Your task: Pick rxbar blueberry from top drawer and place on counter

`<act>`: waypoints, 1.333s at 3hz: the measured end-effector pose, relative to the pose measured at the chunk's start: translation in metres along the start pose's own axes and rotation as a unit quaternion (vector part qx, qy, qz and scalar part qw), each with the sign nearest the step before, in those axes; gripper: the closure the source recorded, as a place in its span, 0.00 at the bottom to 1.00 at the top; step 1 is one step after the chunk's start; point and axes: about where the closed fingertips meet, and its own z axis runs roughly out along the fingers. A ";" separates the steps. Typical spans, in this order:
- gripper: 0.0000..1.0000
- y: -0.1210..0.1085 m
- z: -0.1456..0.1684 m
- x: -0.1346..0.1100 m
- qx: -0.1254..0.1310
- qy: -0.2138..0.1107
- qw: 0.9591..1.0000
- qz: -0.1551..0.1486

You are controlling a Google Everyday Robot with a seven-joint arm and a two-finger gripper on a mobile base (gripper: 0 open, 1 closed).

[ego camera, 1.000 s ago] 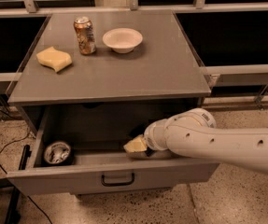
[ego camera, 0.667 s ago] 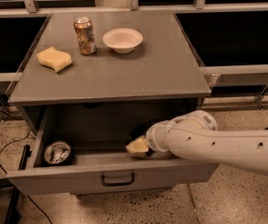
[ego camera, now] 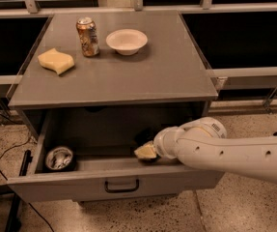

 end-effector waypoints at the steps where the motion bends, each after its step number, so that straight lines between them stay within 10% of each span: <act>1: 0.27 -0.002 0.002 0.003 0.002 0.001 1.000 -0.006; 4: 0.28 -0.001 0.015 0.019 0.005 0.033 0.999 -0.030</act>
Offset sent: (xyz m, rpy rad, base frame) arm -0.0035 0.0032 -0.0240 -0.0574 -0.0059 0.0231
